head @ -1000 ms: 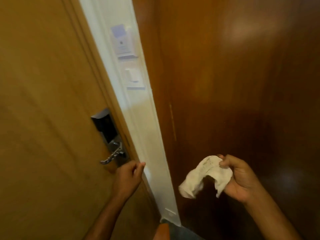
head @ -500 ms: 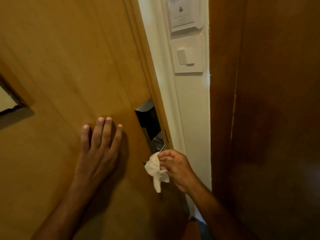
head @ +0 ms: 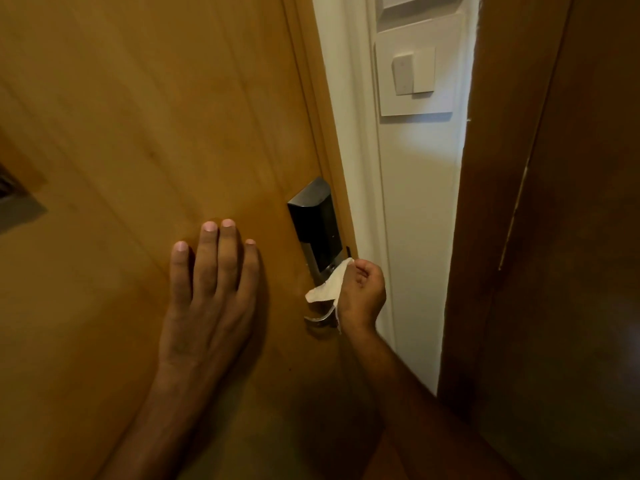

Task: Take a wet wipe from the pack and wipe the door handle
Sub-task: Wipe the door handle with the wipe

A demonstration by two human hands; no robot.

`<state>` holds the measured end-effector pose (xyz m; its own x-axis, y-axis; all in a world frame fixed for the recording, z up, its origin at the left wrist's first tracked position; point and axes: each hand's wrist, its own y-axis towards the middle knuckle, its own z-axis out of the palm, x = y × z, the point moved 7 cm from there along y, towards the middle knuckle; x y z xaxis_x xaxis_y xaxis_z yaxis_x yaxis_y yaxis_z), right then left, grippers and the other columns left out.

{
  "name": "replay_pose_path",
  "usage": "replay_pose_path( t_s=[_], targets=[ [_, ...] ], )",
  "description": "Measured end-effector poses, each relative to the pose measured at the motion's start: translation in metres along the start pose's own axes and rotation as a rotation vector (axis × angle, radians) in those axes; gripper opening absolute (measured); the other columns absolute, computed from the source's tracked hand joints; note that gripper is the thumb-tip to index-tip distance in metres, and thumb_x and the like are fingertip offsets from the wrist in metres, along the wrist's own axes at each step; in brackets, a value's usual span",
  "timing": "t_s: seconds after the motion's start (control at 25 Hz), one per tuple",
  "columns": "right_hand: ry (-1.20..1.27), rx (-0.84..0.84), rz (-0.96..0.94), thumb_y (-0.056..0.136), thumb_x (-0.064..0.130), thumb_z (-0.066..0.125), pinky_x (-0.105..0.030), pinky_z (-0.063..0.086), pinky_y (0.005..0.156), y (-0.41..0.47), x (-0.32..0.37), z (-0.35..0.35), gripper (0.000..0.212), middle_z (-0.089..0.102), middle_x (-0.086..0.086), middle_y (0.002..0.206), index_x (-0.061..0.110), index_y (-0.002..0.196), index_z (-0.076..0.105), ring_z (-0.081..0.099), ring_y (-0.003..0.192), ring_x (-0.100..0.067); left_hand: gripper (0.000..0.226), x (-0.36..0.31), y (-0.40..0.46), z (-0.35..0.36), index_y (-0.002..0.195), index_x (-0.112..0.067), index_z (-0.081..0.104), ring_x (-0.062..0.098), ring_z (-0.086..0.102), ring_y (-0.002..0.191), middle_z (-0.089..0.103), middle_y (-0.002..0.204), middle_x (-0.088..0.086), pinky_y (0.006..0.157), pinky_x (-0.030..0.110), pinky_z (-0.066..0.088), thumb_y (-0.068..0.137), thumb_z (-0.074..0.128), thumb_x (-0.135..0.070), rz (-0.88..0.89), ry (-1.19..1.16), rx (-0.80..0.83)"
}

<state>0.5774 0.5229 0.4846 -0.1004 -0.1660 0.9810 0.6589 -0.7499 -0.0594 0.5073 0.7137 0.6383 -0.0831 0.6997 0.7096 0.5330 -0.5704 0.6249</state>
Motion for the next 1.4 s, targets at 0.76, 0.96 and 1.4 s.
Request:
replay_pose_path(
  t_s=[0.76,0.96,1.4],
  targets=[
    [-0.495,0.154,0.006,0.101,0.026,0.039,-0.053,0.013,0.12,-0.082,-0.04,0.04,0.068,0.0,-0.027,0.161,0.0,0.151,0.0,-0.001,0.148,-0.043,0.066,-0.006,0.006,0.003,0.156,0.005,0.003,0.044,0.002,0.153,0.0,0.164,0.033,0.121,0.06,0.002,0.102,0.007,-0.031,0.038,0.031,0.102],
    [-0.458,0.005,0.028,0.1,0.025,0.043,-0.034,0.05,0.098,-0.055,-0.001,0.029,0.053,0.041,-0.018,0.148,0.004,0.147,0.029,0.048,0.132,-0.029,0.065,-0.005,0.005,0.003,0.156,0.005,0.002,0.044,0.0,0.154,-0.003,0.165,0.032,0.123,0.06,-0.002,0.101,0.001,-0.029,0.04,0.013,0.096],
    [-0.16,0.033,0.061,0.096,0.053,0.024,-0.023,0.046,0.05,-0.082,-0.02,0.006,0.052,0.058,0.006,0.063,0.017,0.087,0.06,0.058,0.055,-0.007,0.063,-0.005,0.004,0.002,0.156,0.006,0.004,0.046,0.002,0.154,-0.001,0.164,0.034,0.121,0.061,0.001,0.101,0.006,-0.024,0.028,0.018,0.081]
  ],
)
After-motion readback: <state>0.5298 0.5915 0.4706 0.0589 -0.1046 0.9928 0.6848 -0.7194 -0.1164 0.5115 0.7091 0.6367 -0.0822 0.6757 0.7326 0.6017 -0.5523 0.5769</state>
